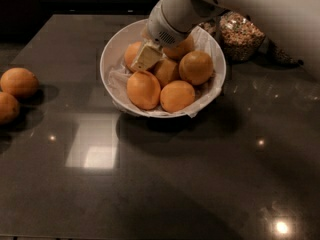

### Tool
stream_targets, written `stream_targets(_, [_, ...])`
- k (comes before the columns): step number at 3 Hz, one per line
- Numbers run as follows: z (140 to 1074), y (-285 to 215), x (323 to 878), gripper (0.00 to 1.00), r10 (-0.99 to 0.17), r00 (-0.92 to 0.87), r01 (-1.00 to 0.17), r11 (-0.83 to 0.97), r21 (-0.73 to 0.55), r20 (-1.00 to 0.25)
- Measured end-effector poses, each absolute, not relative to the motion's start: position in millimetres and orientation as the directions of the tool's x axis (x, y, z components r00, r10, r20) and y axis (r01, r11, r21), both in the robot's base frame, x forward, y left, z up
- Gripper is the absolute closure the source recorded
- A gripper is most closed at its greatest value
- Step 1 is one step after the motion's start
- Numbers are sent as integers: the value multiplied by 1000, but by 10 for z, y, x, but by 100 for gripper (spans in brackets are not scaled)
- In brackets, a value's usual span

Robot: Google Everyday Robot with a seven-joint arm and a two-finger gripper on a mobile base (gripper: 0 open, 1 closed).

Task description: Pick orange from white bowl

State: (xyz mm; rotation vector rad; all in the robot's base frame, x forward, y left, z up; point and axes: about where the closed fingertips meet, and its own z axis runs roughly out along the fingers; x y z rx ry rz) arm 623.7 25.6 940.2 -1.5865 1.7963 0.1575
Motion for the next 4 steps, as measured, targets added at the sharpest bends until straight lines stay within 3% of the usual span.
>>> stream_targets(4, [9232, 378, 6332, 33, -824, 23, -923, 200, -330, -565])
